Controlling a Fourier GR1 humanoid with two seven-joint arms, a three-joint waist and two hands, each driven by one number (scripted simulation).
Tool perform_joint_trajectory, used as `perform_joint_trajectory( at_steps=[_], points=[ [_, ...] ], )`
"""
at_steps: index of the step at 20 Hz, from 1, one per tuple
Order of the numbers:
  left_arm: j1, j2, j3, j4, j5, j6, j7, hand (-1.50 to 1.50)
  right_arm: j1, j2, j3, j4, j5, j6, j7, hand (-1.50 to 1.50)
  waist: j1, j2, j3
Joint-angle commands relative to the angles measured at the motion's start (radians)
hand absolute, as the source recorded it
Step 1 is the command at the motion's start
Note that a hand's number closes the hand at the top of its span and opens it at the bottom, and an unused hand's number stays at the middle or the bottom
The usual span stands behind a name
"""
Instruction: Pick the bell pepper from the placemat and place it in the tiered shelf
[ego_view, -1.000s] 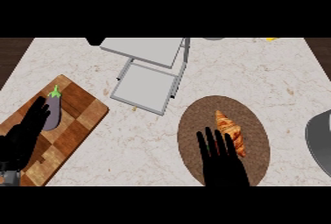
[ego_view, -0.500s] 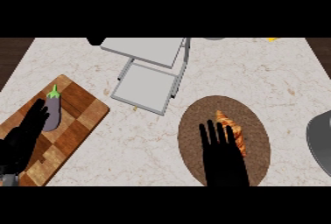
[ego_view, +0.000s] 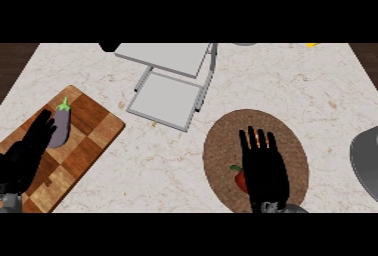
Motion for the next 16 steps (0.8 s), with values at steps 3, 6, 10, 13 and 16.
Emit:
perform_joint_trajectory(
  at_steps=[3, 6, 10, 13, 16],
  points=[
    [0.023, -0.038, -0.004, -0.01, -0.047, 0.003, 0.047, 0.0, -0.052, 0.05, -0.067, 0.071, 0.014, 0.008, -0.053, -1.5, 0.002, 0.004, -0.006],
    [0.026, -0.085, -0.024, -0.032, -0.085, 0.043, 0.053, 0.0, -0.018, 0.067, -0.049, 0.121, 0.051, -0.037, -0.056, -1.5, 0.001, 0.004, -0.006],
    [-0.004, -0.079, 0.011, 0.04, -0.077, -0.014, 0.017, 0.0, 0.041, 0.034, -0.062, 0.118, 0.055, -0.064, -0.105, -1.5, -0.002, 0.004, -0.006],
    [-0.017, -0.073, 0.023, -0.013, -0.081, 0.003, 0.091, 0.0, 0.027, 0.043, -0.119, 0.2, 0.037, -0.137, -0.161, 1.5, 0.0, 0.004, -0.006],
    [0.014, -0.058, 0.058, -0.023, -0.061, -0.047, 0.064, 0.0, 0.013, 0.033, -0.095, 0.215, 0.081, -0.125, -0.194, 1.5, 0.002, 0.004, -0.006]
  ],
)
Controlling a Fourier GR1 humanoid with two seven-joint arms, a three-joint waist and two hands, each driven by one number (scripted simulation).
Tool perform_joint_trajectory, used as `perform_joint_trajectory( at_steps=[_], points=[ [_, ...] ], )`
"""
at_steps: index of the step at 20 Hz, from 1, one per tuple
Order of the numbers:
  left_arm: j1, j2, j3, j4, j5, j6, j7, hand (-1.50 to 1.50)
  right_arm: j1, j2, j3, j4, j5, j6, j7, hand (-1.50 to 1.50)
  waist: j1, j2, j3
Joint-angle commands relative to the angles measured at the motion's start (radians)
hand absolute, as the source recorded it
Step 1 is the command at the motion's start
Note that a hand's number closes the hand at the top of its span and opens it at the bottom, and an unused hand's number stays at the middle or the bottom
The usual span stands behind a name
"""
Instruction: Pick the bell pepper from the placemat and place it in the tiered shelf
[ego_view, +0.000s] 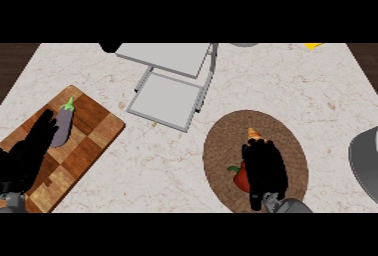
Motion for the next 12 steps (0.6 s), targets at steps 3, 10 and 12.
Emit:
perform_joint_trajectory(
  at_steps=[3, 10, 12],
  points=[
    [0.027, -0.021, 0.014, 0.024, -0.009, -0.027, 0.002, 0.0, -0.015, 0.005, -0.001, 0.109, 0.058, -0.057, -0.061, 1.5, 0.001, 0.012, 0.0],
    [0.047, -0.029, 0.024, 0.002, -0.038, -0.026, 0.008, 0.0, -0.007, 0.025, 0.049, -0.026, 0.151, -0.054, -0.031, 1.5, -0.001, 0.01, 0.0],
    [-0.01, -0.029, 0.019, 0.032, -0.026, -0.036, 0.012, 0.0, -0.168, 0.194, 0.087, 0.089, 0.071, -0.026, 0.12, 1.5, 0.022, 0.016, 0.0]
  ],
)
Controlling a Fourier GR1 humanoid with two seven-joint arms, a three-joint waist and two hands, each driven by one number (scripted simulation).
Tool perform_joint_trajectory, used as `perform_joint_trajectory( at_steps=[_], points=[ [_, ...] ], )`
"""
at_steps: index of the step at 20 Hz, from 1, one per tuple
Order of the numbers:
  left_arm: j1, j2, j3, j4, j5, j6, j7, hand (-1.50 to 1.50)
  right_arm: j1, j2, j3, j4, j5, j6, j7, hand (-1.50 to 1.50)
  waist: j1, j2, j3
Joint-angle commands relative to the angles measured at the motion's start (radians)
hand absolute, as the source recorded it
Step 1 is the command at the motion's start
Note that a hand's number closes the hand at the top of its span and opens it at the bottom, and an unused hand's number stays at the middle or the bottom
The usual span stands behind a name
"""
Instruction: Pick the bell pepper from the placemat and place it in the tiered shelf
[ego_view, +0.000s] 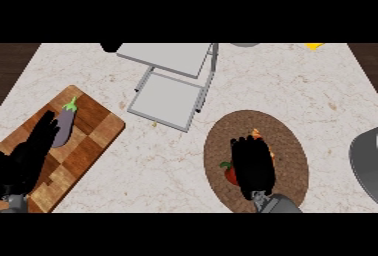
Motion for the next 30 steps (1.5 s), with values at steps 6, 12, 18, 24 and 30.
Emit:
perform_joint_trajectory(
  at_steps=[6, 12, 18, 24, 30],
  points=[
    [-0.065, -0.021, -0.053, 0.042, -0.016, -0.024, 0.025, 0.0, -0.3, 0.148, 0.136, 0.097, -0.258, -0.129, 0.382, 1.5, 0.097, 0.034, -0.002],
    [-0.075, -0.024, -0.07, 0.038, -0.032, -0.025, 0.038, 0.0, -0.53, 0.149, 0.198, 0.136, -0.397, -0.271, 0.573, 1.5, 0.102, 0.023, -0.003],
    [-0.072, -0.015, -0.053, 0.041, -0.024, -0.025, 0.052, 0.0, -0.681, 0.149, 0.16, 0.045, -0.517, -0.358, 0.714, 1.5, 0.085, 0.009, -0.004],
    [-0.045, -0.001, -0.032, 0.041, -0.016, -0.025, 0.064, 0.0, -0.793, 0.149, 0.106, -0.035, -0.531, -0.468, 0.798, 1.5, 0.066, -0.001, -0.003],
    [-0.067, -0.022, -0.028, 0.06, -0.026, 0.0, 0.055, 0.0, -1.003, 0.149, 0.024, -0.003, -0.554, -0.426, 0.831, 1.5, 0.041, -0.005, -0.006]
  ],
)
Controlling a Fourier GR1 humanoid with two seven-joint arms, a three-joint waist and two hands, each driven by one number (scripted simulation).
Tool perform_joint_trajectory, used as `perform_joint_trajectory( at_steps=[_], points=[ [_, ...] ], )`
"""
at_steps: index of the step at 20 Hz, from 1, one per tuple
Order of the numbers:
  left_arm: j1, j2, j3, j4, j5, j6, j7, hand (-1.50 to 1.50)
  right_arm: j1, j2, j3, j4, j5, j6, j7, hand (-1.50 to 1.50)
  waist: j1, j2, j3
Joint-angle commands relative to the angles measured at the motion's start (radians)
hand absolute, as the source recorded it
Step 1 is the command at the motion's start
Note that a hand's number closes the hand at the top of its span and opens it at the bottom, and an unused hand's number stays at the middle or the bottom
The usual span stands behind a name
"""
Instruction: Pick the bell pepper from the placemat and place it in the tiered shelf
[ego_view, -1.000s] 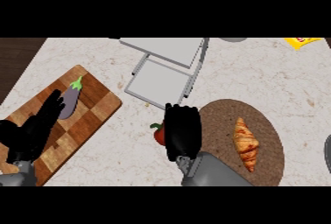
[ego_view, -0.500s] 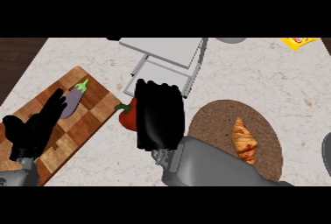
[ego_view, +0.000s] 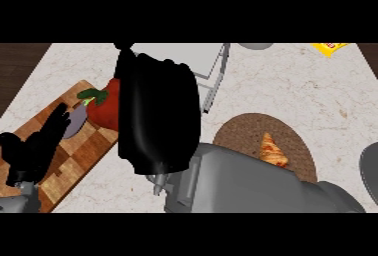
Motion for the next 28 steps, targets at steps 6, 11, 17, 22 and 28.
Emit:
perform_joint_trajectory(
  at_steps=[6, 11, 17, 22, 28],
  points=[
    [0.02, 0.0, 0.017, 0.047, -0.003, 0.001, -0.011, 0.0, -0.256, 0.015, -0.09, 0.095, 0.034, -0.032, 0.256, 1.5, -0.029, -0.003, -0.006],
    [0.032, -0.017, 0.012, 0.031, -0.003, 0.008, -0.011, 0.0, -0.406, 0.015, -0.17, 0.266, 0.048, 0.107, 0.256, 1.5, -0.034, 0.001, -0.006],
    [0.004, -0.02, -0.003, -0.015, -0.004, 0.015, 0.047, 0.0, -0.551, 0.015, -0.208, 0.402, 0.0, 0.148, 0.256, 1.5, -0.029, 0.006, -0.005],
    [0.042, 0.012, 0.039, -0.006, 0.014, -0.014, 0.002, 0.0, -0.582, 0.015, -0.237, 0.523, 0.035, 0.121, 0.233, 1.5, -0.024, 0.011, -0.004],
    [0.07, -0.013, 0.014, -0.044, 0.002, -0.006, 0.016, 0.0, -0.602, 0.015, -0.297, 0.69, 0.09, 0.107, 0.13, 1.5, -0.03, 0.015, -0.002]
  ],
)
